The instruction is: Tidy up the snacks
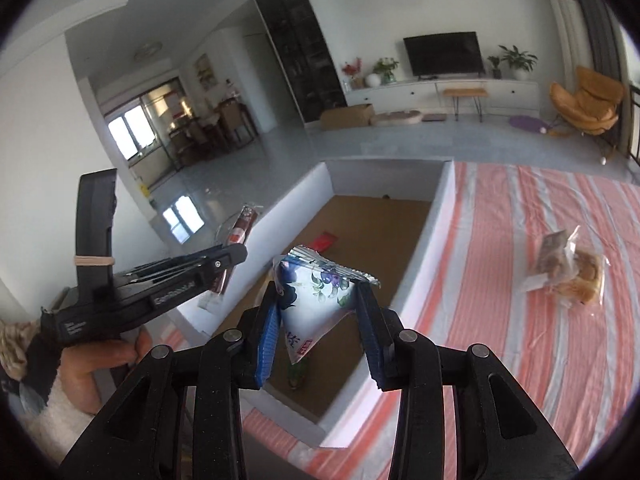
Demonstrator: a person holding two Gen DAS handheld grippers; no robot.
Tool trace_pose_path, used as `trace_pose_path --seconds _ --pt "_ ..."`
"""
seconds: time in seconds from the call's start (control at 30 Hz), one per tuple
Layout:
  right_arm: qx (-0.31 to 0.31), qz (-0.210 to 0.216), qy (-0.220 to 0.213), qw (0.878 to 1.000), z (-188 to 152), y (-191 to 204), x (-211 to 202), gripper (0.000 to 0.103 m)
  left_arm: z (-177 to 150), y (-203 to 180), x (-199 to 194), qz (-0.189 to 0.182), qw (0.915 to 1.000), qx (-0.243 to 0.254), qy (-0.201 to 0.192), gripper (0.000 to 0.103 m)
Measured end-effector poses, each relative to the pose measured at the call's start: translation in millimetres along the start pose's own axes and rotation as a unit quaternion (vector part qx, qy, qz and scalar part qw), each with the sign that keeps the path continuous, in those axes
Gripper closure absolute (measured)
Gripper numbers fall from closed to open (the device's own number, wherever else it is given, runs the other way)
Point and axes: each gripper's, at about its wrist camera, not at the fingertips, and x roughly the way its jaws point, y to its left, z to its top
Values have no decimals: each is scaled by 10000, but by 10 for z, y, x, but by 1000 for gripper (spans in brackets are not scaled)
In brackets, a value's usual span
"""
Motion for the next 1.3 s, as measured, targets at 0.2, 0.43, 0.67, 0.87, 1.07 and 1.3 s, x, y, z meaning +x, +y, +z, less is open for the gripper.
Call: trace_pose_path --seconds 0.2,0.43,0.67,0.87,1.07,1.3 --pt "31 -205 307 9993 -162 -87 234 40 -183 143 260 318 9988 -352 113 13" --pt "357 -1373 -121 9898 -347 -758 -128 34 -164 -306 311 -274 9996 -21 34 13" --pt "1248 -3013 358 9447 -950 -1875 -346 34 -421 -1402 337 -1595 9831 765 466 9" --pt "2209 -3541 402 9079 -1510 -2491 -655 34 -831 -2424 457 -2416 9462 1859 1081 7" --pt "2545 -3645 276 8953 -1579 -2693 -696 34 -1070 -2819 985 -1907 9476 2209 1303 7" --pt "2597 -3669 289 8928 -1646 -2722 -712 32 -1260 -2798 1495 -1182 9567 2267 1393 7"
